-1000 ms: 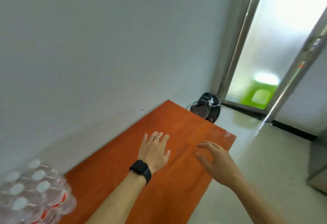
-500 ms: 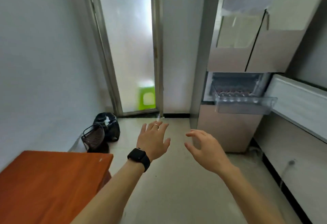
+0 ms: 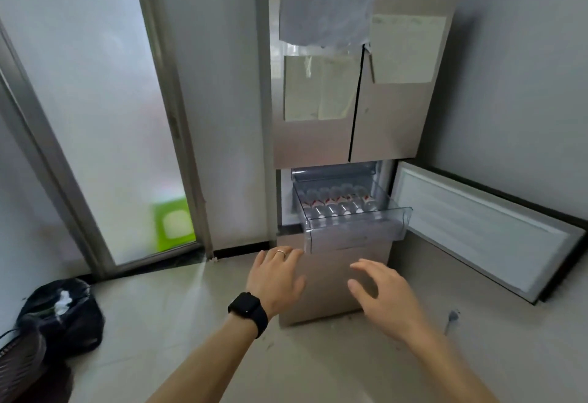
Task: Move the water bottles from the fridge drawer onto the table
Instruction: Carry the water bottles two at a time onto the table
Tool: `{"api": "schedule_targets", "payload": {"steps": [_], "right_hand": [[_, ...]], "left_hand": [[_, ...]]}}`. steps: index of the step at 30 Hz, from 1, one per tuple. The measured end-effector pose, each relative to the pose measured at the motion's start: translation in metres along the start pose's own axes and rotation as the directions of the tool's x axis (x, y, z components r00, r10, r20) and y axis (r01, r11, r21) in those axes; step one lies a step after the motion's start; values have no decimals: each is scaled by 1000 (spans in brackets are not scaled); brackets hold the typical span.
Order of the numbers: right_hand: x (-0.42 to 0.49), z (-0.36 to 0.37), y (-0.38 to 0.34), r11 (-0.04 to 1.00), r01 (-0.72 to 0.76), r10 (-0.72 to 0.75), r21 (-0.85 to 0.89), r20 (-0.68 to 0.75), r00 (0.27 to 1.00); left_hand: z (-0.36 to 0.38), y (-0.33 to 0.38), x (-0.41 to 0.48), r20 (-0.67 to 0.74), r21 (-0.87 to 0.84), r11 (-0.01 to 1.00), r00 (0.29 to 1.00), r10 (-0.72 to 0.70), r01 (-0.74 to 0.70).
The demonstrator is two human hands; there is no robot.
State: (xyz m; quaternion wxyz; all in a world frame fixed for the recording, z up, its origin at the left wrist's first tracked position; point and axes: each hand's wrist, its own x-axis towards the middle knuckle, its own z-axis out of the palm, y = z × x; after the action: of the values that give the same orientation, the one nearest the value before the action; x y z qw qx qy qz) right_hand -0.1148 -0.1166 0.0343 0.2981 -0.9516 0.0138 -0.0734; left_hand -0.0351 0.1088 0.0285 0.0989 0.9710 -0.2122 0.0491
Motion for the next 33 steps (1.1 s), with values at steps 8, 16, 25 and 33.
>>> {"api": "schedule_targets", "payload": {"steps": [8,16,25,33], "right_hand": [[113,-34,84,990,-139,138,-24,-24,990],[220,-40,178,976,-216,216,37,10,976],[364,-62,274,971,-193,170,143,158,973],[451,-50,335,969,-176,119,172,297,947]], "left_hand": [[34,30,166,60,-59,994,993,97,-93],[93,56,291,148,-138,986,983,111,-91],[154,99,423,278,-205,966,956,-94,155],[195,119,493,380,-274,900,898,-223,340]]}}
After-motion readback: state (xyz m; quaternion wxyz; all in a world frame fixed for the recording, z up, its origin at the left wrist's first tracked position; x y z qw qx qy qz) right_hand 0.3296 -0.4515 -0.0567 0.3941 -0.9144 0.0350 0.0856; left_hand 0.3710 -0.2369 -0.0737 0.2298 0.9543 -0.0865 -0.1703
